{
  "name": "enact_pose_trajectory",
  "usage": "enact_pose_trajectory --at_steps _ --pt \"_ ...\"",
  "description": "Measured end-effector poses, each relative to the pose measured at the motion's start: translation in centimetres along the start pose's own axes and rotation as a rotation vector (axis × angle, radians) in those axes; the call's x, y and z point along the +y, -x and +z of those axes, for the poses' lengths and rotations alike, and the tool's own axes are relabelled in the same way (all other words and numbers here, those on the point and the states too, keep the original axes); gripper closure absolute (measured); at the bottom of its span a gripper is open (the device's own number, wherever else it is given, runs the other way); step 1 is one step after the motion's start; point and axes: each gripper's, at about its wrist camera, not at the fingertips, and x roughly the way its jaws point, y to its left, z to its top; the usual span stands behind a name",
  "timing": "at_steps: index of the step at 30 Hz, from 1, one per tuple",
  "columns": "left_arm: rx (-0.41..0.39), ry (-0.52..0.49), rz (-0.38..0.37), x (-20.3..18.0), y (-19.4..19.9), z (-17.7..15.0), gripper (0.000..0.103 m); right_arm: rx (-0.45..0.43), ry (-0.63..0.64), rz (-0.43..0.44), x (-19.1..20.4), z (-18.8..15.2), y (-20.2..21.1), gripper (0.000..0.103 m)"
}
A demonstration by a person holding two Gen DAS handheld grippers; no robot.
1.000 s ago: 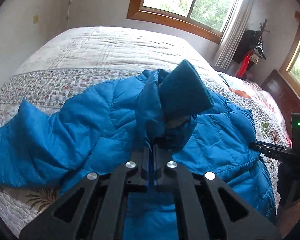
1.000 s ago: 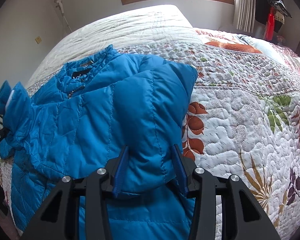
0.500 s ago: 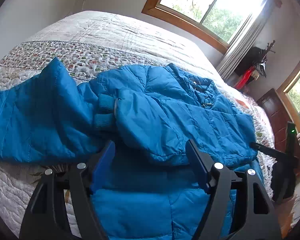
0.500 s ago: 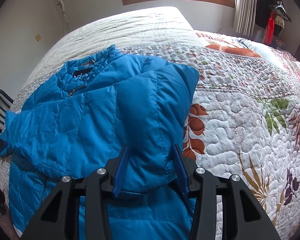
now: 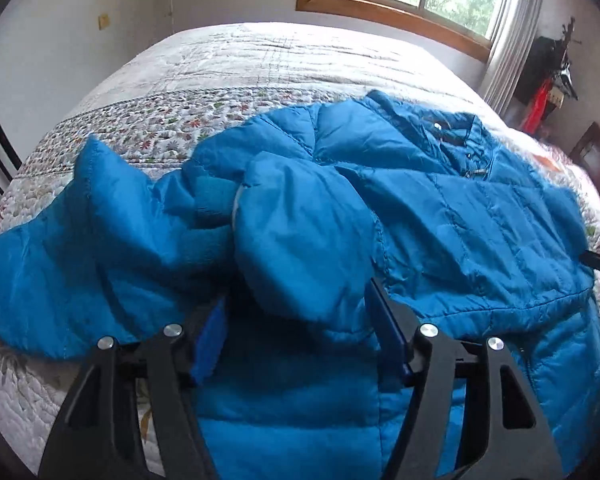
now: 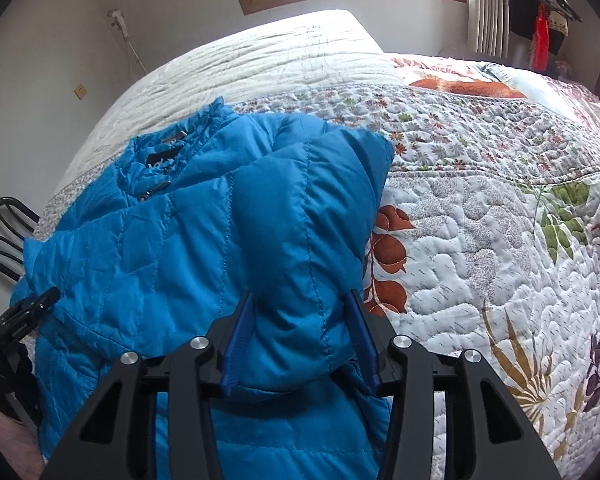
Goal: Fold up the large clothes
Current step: 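Grasp the other sleeve cuff with the left gripper and lift it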
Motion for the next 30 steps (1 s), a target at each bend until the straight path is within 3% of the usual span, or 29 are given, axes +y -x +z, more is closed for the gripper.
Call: enact_pose_trajectory --at_steps 3,6,10,15,22,25,27,28,30 --pt "-0.091 0.037 0.068 0.3 2.9 0.1 0.036 -0.031 0.024 0.018 1.2 0.0 1.9 0.056" --pt "-0.122 0.008 0.017 -1.4 4.2 0.4 0.036 -0.029 0.064 0.061 2.9 -0.1 2.2 0.056" --pt "-0.047 -0.075 -0.035 -5.0 1.9 0.5 0.036 0.043 0.07 0.082 3.5 -0.3 -0.4 0.057" --pt "0.061 -0.1 -0.003 -5.8 -2.7 0.0 0.036 0.116 0.053 0.084 2.4 -0.8 -3.7 0.063" --pt "0.071 -0.11 0.011 -5.7 -3.6 0.0 0.037 0.108 0.047 0.083 2.7 -1.0 -3.7 0.063" --pt "0.073 -0.039 -0.038 -4.6 -1.6 0.3 0.037 0.063 0.036 0.137 2.9 -0.7 -1.0 0.061" --pt "0.017 -0.011 -0.057 -3.2 1.2 0.1 0.032 0.02 0.06 0.169 3.5 -0.6 1.4 0.06" --pt "-0.02 -0.008 -0.049 -2.0 3.0 -0.1 0.025 0.01 0.07 0.163 3.7 -0.7 2.2 0.059" --pt "-0.07 0.012 0.004 0.9 5.7 -0.8 0.024 0.006 0.078 0.154 3.9 -0.9 3.1 0.057"
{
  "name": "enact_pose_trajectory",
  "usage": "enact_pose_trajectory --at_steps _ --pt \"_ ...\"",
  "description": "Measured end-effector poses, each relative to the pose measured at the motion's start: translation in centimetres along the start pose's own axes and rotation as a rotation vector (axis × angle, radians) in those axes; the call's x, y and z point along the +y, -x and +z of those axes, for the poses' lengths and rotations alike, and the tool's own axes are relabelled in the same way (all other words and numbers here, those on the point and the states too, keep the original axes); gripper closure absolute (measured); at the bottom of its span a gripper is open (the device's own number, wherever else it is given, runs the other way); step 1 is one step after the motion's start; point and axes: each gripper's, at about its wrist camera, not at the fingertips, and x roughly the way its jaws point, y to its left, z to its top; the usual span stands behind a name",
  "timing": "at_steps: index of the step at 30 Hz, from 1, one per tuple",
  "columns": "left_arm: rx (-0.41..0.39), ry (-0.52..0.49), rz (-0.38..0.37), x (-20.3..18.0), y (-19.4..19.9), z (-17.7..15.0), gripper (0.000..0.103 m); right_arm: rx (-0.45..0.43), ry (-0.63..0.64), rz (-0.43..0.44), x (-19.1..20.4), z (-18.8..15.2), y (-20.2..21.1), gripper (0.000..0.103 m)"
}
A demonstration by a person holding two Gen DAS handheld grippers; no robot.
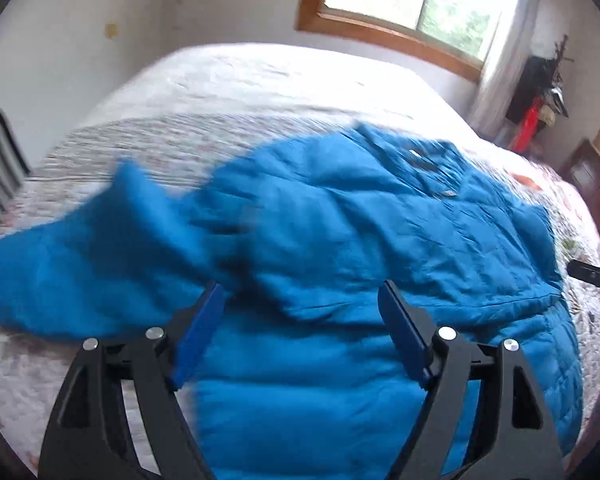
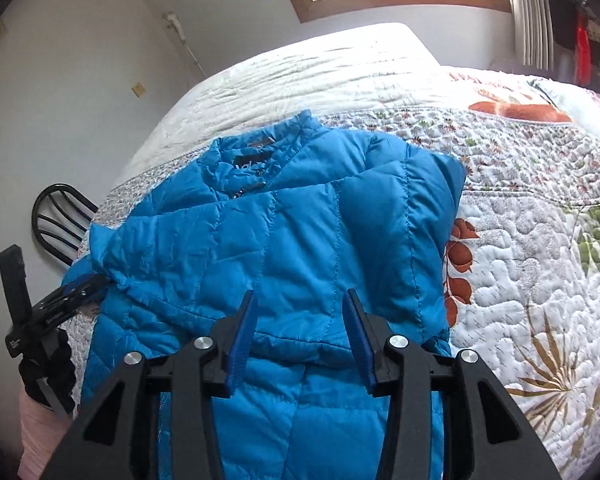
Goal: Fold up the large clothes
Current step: 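Grasp the other sleeve cuff with the left gripper and lift it, then fold the held sleeve across the jacket front with the left gripper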
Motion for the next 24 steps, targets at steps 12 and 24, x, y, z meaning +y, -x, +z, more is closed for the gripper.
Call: enact_pose_trajectory --at_steps 12,24 --pt "0.125 0.463 0.361 27.5 3.2 -5.1 0.024 0.102 -0.011 -0.13 -0.8 -0.6 -4.4 0.057" --pt "0.077 0.686 0.229 34.8 -0.6 -5.1 0.021 0.104 0.009 -0.141 -0.9 -0.8 -5.1 0.057"
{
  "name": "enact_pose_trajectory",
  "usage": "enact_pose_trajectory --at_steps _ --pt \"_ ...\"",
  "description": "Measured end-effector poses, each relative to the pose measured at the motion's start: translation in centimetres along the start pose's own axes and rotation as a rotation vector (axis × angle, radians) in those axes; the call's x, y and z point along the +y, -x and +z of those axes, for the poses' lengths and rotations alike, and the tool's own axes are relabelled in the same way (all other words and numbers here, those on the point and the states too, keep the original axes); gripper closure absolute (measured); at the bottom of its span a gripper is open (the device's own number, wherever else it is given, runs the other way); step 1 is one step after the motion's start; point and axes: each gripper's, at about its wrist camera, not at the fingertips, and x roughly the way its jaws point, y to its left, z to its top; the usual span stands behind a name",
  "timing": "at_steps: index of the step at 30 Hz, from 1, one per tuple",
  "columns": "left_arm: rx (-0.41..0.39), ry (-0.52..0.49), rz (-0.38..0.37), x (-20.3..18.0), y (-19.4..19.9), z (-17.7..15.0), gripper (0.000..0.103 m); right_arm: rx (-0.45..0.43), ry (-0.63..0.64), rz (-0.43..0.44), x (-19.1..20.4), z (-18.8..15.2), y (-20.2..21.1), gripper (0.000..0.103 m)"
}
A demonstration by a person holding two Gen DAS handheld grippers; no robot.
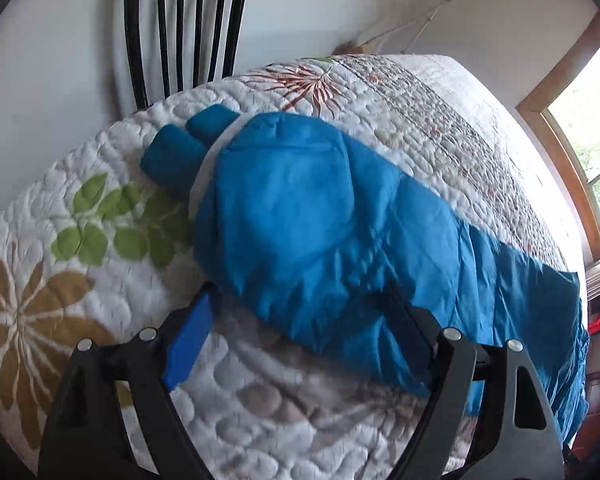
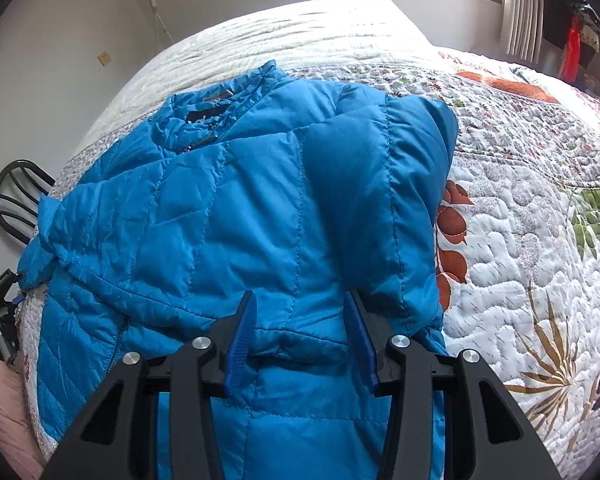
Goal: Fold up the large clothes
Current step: 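Fold the held sleeve across the jacket front with the left gripper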
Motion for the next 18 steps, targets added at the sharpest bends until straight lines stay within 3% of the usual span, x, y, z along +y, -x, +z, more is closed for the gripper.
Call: enact_pose_trajectory --at_steps 2,6,7,10,18 --pt "-0.013 -0.001 0.002 0.0 -0.2 0.4 0.021 0.0 0.001 -0.001 0.0 0.0 -0.1 0.057" --pt "-0.046 0.001 0.055 0.2 -0.3 1.1 0.058 0.005 0.0 -0.006 0.0 0.0 -0.4 0.057" --pt "-0.048 0.011 0.05 0.4 -0.2 1.2 0.07 0.006 0.002 -0.01 0.0 0.0 -0.5 0.057" --pt "-0.052 0.037 -0.008 1.5 0.3 1.4 0.09 0.007 0.01 -0.018 0.1 0.0 -0.7 0.057" --pt "-0.139 -0.018 0.002 -0.3 2.0 0.8 0.096 0.004 0.015 -0.038 0.5 -0.1 -0.1 0.057"
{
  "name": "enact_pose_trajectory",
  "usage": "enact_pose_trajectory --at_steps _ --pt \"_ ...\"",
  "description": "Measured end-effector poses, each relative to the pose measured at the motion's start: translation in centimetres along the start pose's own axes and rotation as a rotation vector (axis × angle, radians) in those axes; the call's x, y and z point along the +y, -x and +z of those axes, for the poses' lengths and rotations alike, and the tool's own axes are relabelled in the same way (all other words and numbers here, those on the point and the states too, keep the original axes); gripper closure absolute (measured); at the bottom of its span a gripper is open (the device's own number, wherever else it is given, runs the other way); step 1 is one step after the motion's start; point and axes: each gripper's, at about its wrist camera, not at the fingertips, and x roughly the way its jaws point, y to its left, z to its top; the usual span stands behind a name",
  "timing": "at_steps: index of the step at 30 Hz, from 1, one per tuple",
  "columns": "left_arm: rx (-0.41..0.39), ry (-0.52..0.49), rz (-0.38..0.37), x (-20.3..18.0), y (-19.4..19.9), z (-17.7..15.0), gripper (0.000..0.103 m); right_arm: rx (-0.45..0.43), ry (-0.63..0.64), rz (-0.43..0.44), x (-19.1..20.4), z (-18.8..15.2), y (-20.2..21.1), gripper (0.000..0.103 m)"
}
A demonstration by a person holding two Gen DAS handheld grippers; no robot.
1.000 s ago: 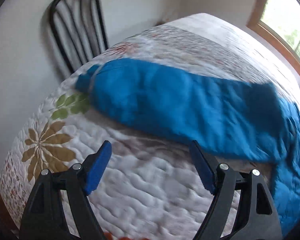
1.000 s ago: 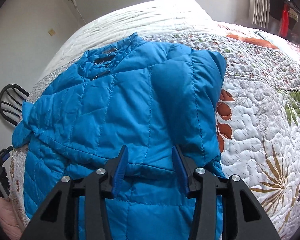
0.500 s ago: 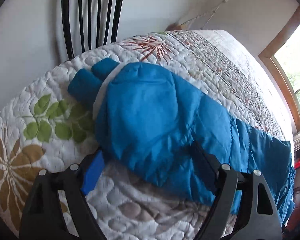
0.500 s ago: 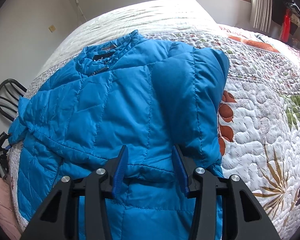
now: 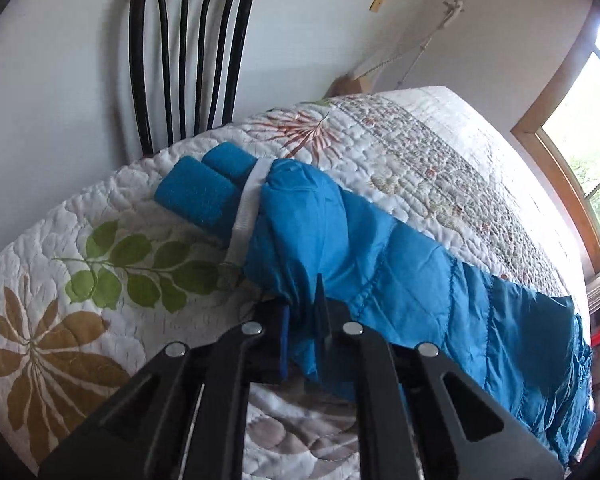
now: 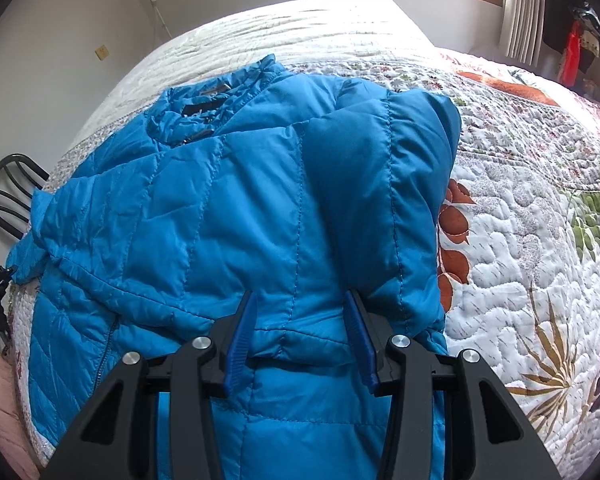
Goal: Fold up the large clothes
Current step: 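Fold the held sleeve across the jacket front with the left gripper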
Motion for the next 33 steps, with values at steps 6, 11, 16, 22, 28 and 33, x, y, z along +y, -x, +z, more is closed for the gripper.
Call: enact_pose_trajectory --at_steps 6,11,16,22,28,33 --pt "-0.127 -0.12 -0.052 -4.5 5.6 -1.5 0.097 -0.015 -0.011 -0.056 0.5 -0.2 2.3 0.058" --pt "-0.193 -0.312 -0.203 -13.3 11.4 -5.1 0.097 -0.028 -0.004 -0.067 0.8 -0.3 2.7 0.058" --pt "-0.155 -0.517 -0.379 -23.8 13.9 -11.3 0.097 -0.009 0.003 -0.062 0.9 -0.2 1.9 0.058" --pt "-0.06 -0.688 -0.508 -33.4 13.3 -19.4 0.096 -0.003 0.0 -0.055 0.5 -0.2 1.5 0.058" --pt "0.191 -0.753 -0.466 -36.8 5.7 -23.7 0.095 0.02 -0.001 -0.051 0.3 -0.2 0.3 0.057" --pt "0.22 -0.791 -0.447 -36.1 3.9 -24.7 0.092 0.022 0.008 -0.058 0.5 -0.3 0.0 0.057"
